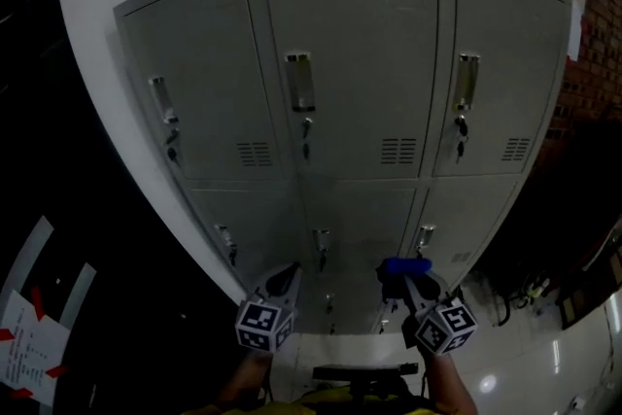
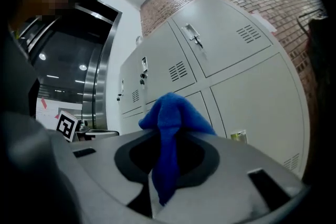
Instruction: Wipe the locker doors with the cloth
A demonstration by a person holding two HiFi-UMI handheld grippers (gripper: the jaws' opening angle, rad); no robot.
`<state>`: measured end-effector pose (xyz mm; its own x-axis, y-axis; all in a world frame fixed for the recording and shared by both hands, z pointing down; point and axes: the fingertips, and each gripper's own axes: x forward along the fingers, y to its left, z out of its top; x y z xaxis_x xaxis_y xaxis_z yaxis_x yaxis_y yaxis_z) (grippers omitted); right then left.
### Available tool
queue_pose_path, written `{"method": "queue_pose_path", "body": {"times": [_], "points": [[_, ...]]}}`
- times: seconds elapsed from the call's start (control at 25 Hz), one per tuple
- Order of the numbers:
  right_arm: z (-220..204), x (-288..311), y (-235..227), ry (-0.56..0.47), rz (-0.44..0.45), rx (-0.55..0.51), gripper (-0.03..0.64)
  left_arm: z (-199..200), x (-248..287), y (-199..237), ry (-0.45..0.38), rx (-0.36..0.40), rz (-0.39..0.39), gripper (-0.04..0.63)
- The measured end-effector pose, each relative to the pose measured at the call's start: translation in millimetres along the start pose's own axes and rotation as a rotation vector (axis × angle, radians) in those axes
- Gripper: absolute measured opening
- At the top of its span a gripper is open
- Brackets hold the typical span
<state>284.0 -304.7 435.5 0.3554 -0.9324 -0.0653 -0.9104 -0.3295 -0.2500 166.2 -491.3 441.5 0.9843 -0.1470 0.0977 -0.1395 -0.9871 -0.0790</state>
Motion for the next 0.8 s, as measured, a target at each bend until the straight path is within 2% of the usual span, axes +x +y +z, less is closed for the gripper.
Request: {"method": "queue_pose_path", "body": {"times": [0.16,0.24,0.32,0.36,0.44,0.56,0.68,0.8], "points": [[21,21,11,-0.016,0.002,-0.03,0.066,29,8,0,-0.066,0.011,-0.062,0.006],[52,43,16,-0.05,0.004,-0.029,0.066,33,11,-1,-0.078,0.006,-0.073,0.006],[118,76,33,-0.133,0.03,-0.065,0.066,28,15,-6,-0.067,0.012,-0.093,0.006],[160,95,52,-0.178,0.073,-0.098,0.064,23,16,-8,-0.054,0.013,-0.1,0.006],[248,133,101,-0.255,0.174,-0.162,0.066,14,16,-12,-0.032,0.005,-0.106,0.006],[355,167,177,-0.346,0.259,-0.256,0.066,6,7,-19,-0.02,0.008,-0.107,0.006],[408,196,225,-0.349,0.278,-0.334,0.064,13,-10,-15,-0.027,0.003,-0.085,0.006],[432,231,230,-0.3,0.219,-0.345,0.064,19,-29,-6,-0.034,0.001,-0.058,0.006]]}}
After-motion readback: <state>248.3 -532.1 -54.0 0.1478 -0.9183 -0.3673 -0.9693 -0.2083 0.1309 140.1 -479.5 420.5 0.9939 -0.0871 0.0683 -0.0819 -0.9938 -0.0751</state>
